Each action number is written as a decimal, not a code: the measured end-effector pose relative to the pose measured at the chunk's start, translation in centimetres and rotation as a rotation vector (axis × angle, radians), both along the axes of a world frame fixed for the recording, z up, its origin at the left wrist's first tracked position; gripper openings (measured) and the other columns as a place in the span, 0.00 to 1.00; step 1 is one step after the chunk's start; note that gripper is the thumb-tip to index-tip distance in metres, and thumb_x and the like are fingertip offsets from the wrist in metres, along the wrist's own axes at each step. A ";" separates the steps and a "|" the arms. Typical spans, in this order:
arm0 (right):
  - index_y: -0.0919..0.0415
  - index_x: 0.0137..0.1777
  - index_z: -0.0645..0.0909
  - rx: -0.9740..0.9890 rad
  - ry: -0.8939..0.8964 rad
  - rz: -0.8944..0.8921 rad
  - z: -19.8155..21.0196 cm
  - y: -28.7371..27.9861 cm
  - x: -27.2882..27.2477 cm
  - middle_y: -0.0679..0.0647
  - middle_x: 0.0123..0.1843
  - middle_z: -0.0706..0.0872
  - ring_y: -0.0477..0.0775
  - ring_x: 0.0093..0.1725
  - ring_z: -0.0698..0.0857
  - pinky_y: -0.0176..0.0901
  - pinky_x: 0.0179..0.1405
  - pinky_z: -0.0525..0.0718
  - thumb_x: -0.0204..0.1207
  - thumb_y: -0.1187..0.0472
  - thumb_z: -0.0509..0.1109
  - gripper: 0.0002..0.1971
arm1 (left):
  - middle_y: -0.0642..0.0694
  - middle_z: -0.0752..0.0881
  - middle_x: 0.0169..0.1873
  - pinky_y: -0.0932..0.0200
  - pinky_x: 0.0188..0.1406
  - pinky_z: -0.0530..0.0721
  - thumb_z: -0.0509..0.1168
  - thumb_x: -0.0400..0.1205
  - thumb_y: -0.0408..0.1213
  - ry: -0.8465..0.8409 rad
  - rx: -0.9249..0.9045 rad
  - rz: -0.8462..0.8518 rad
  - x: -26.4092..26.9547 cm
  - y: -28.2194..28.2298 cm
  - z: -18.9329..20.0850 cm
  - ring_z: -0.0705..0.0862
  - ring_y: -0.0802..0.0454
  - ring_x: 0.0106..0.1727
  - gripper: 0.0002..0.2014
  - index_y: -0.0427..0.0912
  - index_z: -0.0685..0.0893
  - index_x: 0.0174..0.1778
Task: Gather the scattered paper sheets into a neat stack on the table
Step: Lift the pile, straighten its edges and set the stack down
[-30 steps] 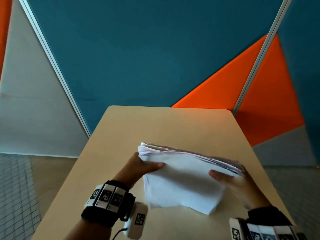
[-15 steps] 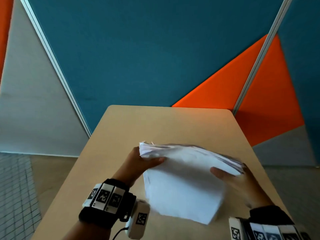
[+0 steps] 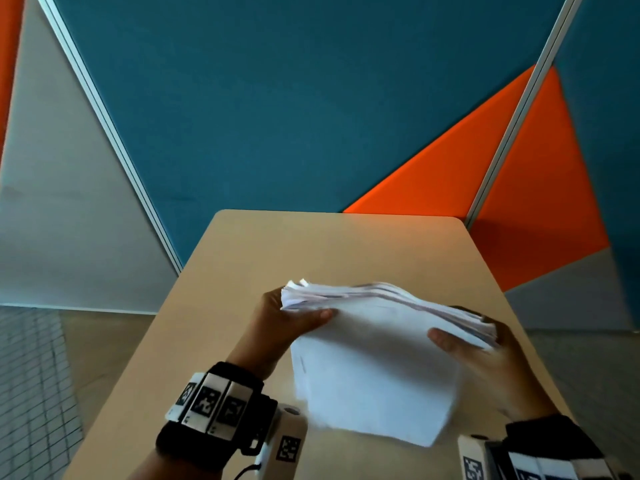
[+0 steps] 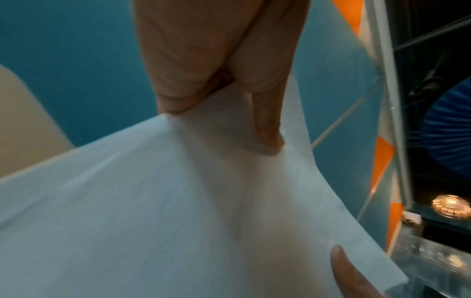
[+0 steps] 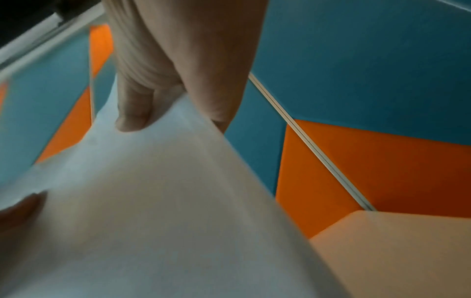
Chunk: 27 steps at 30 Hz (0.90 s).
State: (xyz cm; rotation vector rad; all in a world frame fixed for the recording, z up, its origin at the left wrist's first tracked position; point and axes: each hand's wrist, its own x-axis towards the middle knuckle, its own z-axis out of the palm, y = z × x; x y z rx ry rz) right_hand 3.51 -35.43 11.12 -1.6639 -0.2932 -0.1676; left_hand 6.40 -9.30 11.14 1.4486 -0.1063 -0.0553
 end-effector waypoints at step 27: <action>0.66 0.53 0.85 -0.478 -0.634 -0.540 -1.4 2.3 0.1 0.59 0.46 0.87 0.42 0.49 0.82 0.22 0.56 0.78 0.74 0.69 0.67 0.10 | 0.61 0.83 0.44 0.75 0.48 0.79 0.77 0.54 0.48 -0.267 0.405 0.128 0.6 -0.9 -2.8 0.82 0.69 0.47 0.39 0.53 0.74 0.63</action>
